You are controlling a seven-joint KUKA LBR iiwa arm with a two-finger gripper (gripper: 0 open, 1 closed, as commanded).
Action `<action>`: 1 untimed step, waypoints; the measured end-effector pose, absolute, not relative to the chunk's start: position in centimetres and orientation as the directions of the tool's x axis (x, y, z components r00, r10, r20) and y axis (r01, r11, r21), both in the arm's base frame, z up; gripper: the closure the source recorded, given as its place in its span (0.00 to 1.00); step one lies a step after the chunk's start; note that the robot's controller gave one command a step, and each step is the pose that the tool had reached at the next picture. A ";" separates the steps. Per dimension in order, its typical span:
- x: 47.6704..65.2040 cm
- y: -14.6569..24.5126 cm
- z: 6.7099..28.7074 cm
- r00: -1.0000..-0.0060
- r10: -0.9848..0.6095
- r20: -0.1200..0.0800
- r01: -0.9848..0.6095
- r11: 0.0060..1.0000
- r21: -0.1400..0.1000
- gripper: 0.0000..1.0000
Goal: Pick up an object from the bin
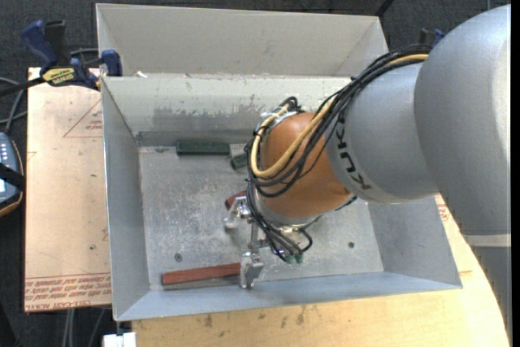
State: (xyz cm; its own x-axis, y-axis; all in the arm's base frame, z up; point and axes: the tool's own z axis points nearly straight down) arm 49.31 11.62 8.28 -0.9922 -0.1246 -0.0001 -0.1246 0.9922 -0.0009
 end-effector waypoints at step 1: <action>50.5 14.4 7.7 -0.993 -0.112 -0.022 -0.112 0.994 0.004 1.00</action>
Offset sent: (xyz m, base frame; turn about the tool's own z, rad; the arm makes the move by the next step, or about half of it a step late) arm 0.0000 0.0000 0.0000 0.0000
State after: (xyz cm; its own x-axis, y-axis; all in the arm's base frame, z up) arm 50.47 14.36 7.73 -0.9935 -0.1117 -0.0222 -0.1118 0.9937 0.0042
